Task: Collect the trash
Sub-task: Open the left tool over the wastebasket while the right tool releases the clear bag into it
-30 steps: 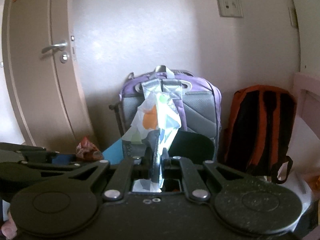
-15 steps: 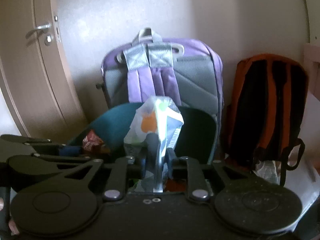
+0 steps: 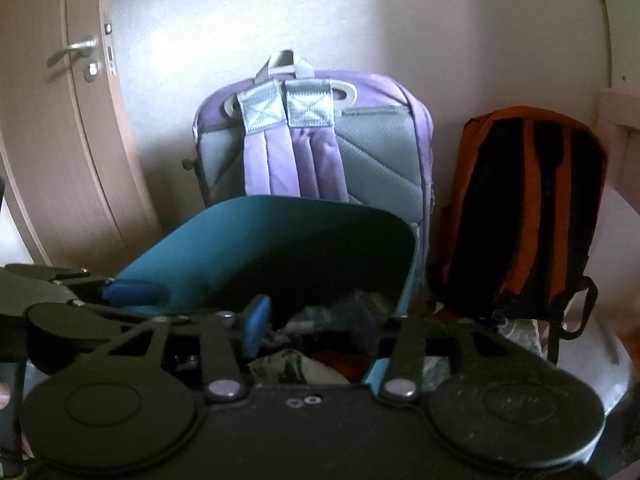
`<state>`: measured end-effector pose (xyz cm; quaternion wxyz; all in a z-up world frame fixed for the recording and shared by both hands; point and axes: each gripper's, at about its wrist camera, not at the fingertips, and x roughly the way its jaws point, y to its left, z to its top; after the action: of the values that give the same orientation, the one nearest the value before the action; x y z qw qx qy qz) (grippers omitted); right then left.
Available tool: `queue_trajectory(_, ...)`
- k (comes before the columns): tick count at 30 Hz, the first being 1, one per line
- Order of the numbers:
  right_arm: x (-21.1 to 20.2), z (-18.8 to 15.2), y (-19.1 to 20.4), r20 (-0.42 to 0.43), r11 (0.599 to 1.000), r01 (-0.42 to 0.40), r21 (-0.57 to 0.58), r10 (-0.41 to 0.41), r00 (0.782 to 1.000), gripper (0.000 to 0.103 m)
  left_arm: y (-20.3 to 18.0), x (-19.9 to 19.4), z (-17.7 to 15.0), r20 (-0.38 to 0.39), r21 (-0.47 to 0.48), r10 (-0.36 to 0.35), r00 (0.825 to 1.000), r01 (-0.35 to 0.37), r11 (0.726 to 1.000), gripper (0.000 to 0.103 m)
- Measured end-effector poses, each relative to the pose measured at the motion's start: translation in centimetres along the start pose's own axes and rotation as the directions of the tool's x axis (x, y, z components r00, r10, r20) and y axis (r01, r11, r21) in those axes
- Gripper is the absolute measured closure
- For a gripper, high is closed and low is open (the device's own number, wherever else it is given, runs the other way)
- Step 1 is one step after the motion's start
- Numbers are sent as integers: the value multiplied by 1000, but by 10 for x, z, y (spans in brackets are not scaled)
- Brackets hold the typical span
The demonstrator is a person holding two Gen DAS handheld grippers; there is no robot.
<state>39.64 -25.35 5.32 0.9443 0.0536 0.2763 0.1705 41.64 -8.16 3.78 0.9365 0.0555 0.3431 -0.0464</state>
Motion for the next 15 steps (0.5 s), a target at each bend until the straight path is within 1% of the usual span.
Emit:
queue_trajectory(7, -31, -3, 7, 11, 1000, -13, 3, 13, 1000, 52, 2, -36, -8, 24, 8, -19, 1000, 19, 1000, 39)
queue_trajectory(15, -74, -13, 26, 13, 998, -34, -50, 34, 999, 51, 2, -86, -27, 38, -2, -42, 998, 42, 999, 39)
